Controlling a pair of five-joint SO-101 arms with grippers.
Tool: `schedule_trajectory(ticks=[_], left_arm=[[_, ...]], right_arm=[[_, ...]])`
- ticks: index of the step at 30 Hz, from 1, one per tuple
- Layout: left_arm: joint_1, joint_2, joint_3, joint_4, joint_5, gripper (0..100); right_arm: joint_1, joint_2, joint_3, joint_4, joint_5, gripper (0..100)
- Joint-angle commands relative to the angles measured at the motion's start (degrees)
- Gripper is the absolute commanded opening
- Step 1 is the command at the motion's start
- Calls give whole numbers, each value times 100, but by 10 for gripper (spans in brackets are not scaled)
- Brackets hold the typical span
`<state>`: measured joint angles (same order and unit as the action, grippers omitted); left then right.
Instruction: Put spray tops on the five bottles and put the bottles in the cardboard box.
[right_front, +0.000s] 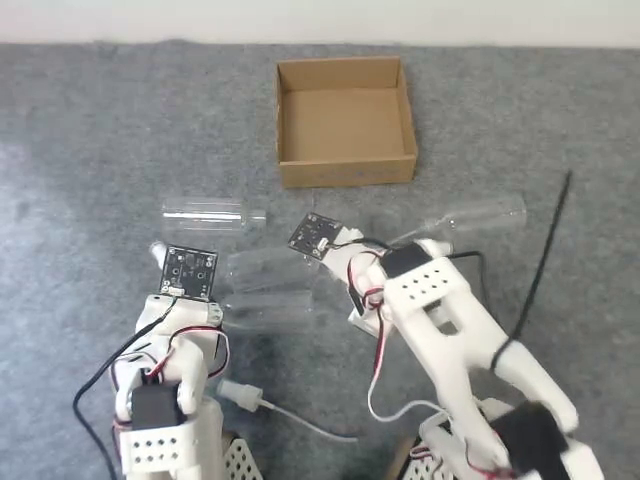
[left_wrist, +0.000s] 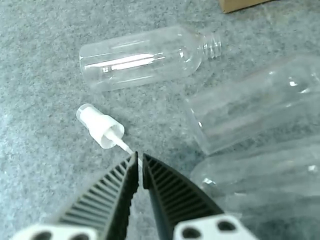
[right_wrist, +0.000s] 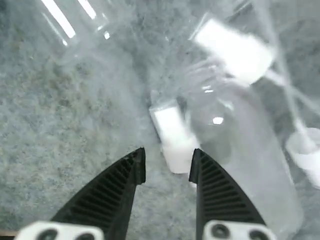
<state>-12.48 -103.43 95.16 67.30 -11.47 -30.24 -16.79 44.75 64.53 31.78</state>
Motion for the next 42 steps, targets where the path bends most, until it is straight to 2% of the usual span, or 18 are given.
schedule_trajectory(ticks=[1, 12, 22, 25, 29, 34, 42], left_arm=[[-18, -97, -198, -97, -53, 17], [-18, -97, -198, -97, -53, 17], [-18, -97, -198, -88, -53, 17], [-18, -97, -198, -88, -53, 17], [-18, -97, -198, -88, -53, 17], [-18, -97, -198, -97, -53, 17], [-18, -97, -198, -79, -53, 17]], right_arm=[[40, 514, -651, -127, 79, 143], [154, 1622, -1512, 295, 79, 144], [145, 2176, -1626, 321, 290, 141], [145, 2141, -1626, 330, 290, 116], [136, 1921, -1618, 365, 273, 6], [136, 1473, -1582, 734, 229, 7], [136, 585, -1582, 1051, -607, 7]])
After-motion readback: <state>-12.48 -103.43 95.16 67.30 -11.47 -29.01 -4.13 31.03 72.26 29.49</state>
